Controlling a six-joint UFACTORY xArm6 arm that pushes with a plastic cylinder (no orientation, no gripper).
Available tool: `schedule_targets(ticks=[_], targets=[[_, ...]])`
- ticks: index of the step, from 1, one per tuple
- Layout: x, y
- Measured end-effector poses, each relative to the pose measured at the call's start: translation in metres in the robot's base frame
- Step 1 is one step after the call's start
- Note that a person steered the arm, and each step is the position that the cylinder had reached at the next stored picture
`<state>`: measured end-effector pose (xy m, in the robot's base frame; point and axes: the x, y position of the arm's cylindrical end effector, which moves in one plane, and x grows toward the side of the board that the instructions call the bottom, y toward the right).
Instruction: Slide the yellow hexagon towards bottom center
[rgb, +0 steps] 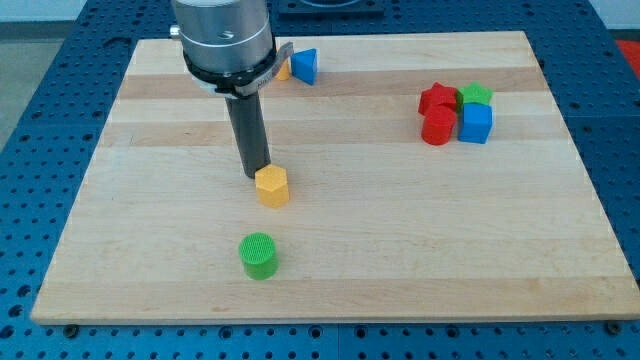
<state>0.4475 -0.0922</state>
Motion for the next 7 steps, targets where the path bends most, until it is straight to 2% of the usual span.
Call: schedule_targets(ticks=[1, 2, 3, 4, 6, 7], targets=[[-0.005, -0.02], [0.019, -0.022], [0.043, 0.009], [0.049, 0.035], [0.02, 0.023], [0.009, 0.043]])
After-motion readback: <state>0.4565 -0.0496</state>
